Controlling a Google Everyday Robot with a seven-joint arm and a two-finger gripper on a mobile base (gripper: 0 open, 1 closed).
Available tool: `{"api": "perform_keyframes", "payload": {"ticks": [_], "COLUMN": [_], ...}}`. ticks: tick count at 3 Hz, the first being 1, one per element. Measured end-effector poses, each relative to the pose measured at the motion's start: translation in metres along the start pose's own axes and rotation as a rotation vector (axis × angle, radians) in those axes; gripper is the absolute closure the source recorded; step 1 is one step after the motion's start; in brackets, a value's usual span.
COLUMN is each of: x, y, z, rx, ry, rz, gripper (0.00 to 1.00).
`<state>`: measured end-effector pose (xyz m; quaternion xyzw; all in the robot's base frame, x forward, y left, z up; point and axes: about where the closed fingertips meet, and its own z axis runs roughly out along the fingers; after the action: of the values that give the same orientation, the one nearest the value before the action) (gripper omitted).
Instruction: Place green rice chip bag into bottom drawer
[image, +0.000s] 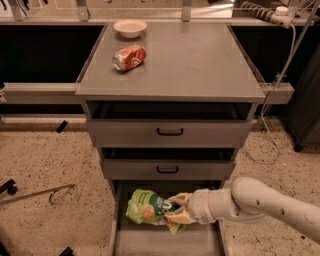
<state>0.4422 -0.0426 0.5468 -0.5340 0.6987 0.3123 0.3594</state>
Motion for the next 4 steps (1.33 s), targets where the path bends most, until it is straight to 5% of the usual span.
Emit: {"api": "perform_keyframes", "payload": {"ticks": [2, 3, 4], "x": [0.108, 0.190, 0.274], "y": [-0.069, -0.084, -0.060], "z": [0.062, 0.116, 0.173], "rx": [0.140, 0.144, 0.085], "ry": [-0.094, -0.061, -0.042], "rz": [0.001, 0.096, 0.261], "gripper": [1.00, 1.00, 1.00]}}
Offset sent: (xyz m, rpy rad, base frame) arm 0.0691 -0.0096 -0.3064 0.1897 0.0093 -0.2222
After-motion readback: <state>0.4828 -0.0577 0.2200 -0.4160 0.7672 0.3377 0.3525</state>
